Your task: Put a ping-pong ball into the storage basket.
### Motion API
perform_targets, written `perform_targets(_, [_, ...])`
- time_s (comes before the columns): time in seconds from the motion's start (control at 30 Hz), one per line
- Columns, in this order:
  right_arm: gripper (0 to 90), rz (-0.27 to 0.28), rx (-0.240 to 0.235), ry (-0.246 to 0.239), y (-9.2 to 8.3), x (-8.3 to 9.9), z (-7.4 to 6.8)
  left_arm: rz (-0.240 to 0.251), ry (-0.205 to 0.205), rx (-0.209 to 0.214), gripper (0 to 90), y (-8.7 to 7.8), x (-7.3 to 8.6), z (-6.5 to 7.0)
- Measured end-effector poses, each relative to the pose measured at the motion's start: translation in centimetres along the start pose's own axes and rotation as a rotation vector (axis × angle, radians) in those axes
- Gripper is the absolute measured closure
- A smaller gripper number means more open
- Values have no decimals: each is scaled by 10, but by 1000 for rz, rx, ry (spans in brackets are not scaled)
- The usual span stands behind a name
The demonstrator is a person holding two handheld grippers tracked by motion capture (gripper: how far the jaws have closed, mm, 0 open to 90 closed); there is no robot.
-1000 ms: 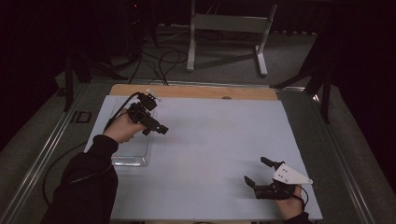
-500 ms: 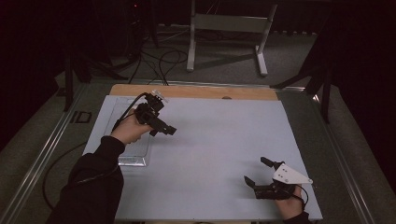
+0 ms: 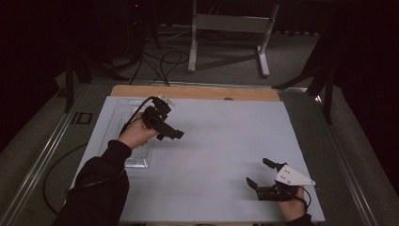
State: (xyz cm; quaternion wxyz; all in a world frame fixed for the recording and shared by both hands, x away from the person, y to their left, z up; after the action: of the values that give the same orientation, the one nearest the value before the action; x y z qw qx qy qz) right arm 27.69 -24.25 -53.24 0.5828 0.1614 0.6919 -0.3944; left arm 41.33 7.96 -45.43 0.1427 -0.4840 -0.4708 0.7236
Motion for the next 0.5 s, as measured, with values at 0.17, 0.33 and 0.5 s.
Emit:
perform_targets(0.17, [84,0,2,-2,0,0,0,3,28,23,4,6,1,11])
perform_targets(0.33, [84,-3,0,0,0,0,-1,6,57,38,4,12,1,23])
perform_targets(0.5, [84,-2,1,0,0,0,0,9,88,53,4,18,0,36])
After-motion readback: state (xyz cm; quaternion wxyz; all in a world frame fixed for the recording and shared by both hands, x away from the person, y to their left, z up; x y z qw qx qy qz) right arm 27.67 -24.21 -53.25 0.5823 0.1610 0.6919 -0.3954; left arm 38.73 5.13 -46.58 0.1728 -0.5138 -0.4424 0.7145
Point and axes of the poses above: each handheld gripper's, and its own axes: y roughly forward along the jaws, x roughly out of its underside, z roughly to its right, the point moved 7 cm from there along y, roughly forward along the jaws, and after that the axes turned 5 degrees about y, right-handed, at the moved point
